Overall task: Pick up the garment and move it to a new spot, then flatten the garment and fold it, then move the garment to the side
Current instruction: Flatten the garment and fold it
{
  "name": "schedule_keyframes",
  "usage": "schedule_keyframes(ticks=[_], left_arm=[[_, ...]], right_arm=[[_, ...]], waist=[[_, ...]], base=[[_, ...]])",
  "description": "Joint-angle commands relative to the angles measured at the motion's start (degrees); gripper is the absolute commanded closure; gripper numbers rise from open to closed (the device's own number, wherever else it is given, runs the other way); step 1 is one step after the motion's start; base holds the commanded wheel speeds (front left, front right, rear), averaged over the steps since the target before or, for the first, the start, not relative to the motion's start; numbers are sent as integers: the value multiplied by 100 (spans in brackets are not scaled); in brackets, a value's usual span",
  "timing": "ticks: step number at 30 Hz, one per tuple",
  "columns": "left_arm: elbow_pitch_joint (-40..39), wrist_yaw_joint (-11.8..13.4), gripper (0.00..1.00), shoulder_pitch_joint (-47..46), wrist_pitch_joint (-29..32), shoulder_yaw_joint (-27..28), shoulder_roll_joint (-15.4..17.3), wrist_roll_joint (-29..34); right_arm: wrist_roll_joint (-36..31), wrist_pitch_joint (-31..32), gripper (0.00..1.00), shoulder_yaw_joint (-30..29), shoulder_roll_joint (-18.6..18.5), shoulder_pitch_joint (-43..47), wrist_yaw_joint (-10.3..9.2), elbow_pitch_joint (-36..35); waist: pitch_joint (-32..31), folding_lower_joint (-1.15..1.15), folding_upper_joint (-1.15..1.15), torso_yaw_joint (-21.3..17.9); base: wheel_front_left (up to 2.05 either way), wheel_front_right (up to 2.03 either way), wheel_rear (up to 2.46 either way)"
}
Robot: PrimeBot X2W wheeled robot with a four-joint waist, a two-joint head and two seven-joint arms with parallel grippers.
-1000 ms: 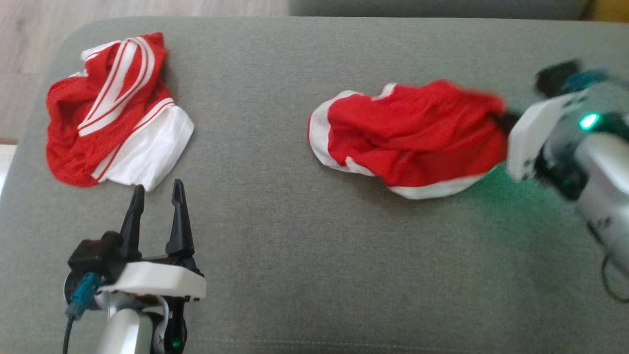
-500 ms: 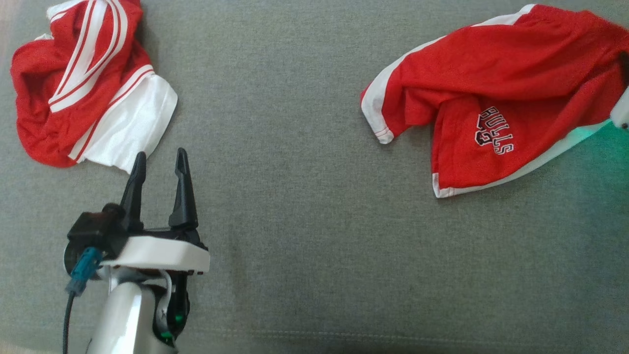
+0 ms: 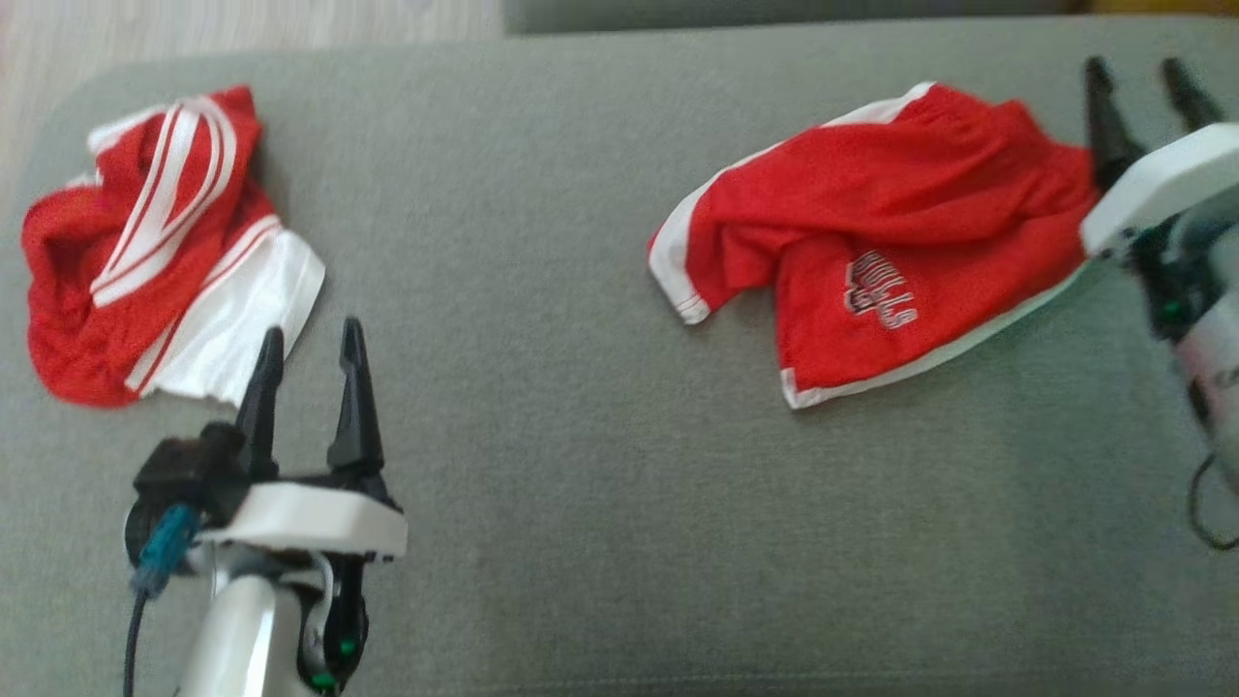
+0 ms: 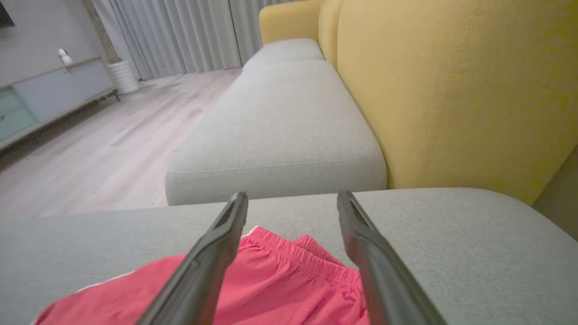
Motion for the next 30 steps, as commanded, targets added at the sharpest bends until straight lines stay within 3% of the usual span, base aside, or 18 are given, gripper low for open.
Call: schedule_keyframes(ticks=[1, 4, 8, 13, 17, 21, 30], left_arm=[[-186, -20, 0, 5, -69, 253, 42, 27], [-237, -33, 0, 117, -69, 312, 42, 4], [-326, -19, 0, 306, -69, 366, 42, 21], [-364, -21, 0, 430, -69, 371, 42, 15], [-350, -34, 0, 442, -69, 348, 42, 11], [-337, -43, 0, 426, -69, 362, 42, 26], [-157, -137, 0, 329, -42, 194, 42, -97]], right_arm=[[-41, -147, 0, 31, 44, 195, -4, -206], [-138, -266, 0, -92, 124, 488, -4, -605], [-777, -276, 0, -1170, 174, 1480, -4, -1930], [-1878, -277, 0, -2323, 594, 2982, -4, -3344], [-2569, -278, 0, -2897, 966, 3920, -4, -4264], [-2960, -278, 0, -3142, 1193, 4314, -4, -4643], [-3166, -278, 0, -3219, 1271, 4363, -4, -4795]], waist=[[-320, 0, 0, -256], [-523, 0, 0, -391], [-695, 0, 0, -610], [-750, 0, 0, -754], [-736, 0, 0, -814], [-747, 0, 0, -885], [-680, 0, 0, -988]], base=[[0, 0, 0], [0, 0, 0], [0, 0, 0], [0, 0, 0], [0, 0, 0], [0, 0, 0], [0, 0, 0]])
